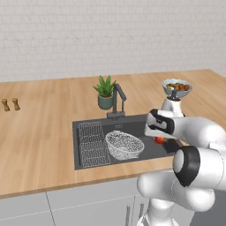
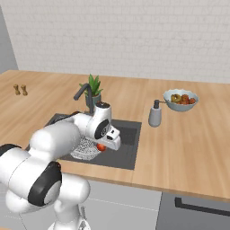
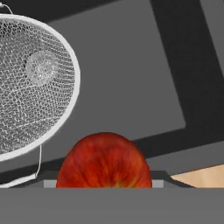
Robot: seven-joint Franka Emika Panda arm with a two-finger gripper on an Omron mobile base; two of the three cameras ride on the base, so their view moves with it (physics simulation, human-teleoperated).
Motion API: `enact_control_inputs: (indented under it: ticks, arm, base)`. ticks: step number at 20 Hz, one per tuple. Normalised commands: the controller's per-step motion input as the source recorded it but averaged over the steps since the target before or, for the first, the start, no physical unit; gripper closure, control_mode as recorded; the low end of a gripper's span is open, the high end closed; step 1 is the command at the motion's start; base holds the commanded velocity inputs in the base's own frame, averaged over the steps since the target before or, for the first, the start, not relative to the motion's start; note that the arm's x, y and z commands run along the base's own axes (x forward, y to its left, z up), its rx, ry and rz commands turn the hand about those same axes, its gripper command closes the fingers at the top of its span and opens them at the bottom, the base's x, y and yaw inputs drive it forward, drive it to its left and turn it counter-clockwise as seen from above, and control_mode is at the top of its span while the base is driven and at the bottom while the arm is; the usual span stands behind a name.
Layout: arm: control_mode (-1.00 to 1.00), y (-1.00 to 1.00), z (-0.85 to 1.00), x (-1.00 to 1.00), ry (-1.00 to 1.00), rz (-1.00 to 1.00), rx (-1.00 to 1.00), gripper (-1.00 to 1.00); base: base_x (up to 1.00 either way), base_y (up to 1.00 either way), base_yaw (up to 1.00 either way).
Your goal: Put the colander in the sink, put the apple in the colander, and turn on the sink faucet and pour water over the colander.
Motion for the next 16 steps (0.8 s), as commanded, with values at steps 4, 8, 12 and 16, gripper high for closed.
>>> enact_control_inputs:
  ticks: [4,8,12,16]
  arm:
    - [-1.00,0.59,0.00,0.53,0.00,0.00,0.04,1.00]
    - [-1.00,0.47,0.00,0.52,0.00,0.00,0.06,1.00]
    - [-1.00,0.54,-0.07,0.36,0.02,0.00,0.02,1.00]
    - [-1.00,0.37,-0.15,0.14,0.07,0.00,0.04,1.00]
  base:
    - [0.00,0.00,0.00]
    - [0.00,0.00,0.00]
    - [0.00,0.00,0.00]
    - [0.00,0.00,0.00]
